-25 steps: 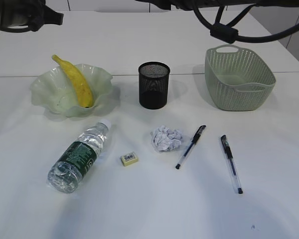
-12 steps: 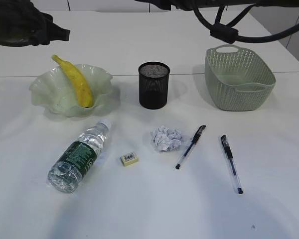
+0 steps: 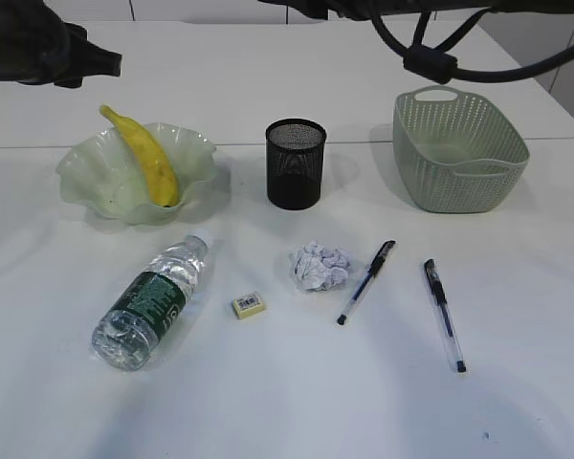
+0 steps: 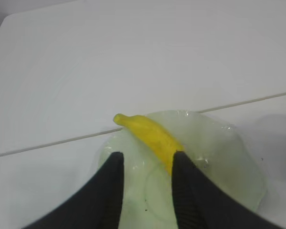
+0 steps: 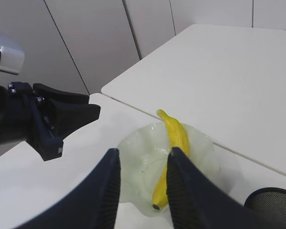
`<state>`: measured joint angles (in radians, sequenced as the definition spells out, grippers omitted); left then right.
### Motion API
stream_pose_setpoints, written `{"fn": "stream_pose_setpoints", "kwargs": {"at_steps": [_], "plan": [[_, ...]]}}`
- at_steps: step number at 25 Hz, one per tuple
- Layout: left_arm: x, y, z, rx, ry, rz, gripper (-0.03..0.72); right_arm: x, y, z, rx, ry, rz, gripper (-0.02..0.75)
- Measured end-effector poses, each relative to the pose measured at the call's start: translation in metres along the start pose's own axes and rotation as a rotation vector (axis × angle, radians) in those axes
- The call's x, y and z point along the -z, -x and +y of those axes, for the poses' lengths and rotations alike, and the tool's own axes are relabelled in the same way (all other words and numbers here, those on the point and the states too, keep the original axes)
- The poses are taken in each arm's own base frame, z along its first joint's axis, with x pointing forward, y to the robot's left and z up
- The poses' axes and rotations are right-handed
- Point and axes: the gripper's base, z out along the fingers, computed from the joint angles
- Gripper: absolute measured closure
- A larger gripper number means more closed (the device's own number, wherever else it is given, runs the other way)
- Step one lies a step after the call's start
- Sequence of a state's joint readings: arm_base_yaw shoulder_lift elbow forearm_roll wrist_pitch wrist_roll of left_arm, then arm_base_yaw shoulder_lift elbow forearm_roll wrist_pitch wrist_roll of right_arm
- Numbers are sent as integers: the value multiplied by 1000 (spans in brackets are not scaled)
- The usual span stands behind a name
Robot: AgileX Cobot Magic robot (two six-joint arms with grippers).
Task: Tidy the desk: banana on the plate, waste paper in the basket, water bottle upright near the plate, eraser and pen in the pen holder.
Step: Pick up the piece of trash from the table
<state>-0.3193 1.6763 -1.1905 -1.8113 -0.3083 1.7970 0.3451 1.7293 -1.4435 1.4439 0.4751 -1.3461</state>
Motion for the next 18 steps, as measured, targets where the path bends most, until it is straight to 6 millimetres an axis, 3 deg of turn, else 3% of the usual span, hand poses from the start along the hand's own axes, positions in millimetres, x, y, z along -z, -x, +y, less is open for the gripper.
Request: {"fn": "stream_pose_setpoints", "kwargs": {"at_steps": [8, 18], "plan": [[10, -11, -11, -40, -11, 33, 449, 0, 0, 1, -8, 10, 2, 486], [24, -43, -39, -112, -85, 102, 449, 0, 0, 1, -12, 15, 4, 486]]}}
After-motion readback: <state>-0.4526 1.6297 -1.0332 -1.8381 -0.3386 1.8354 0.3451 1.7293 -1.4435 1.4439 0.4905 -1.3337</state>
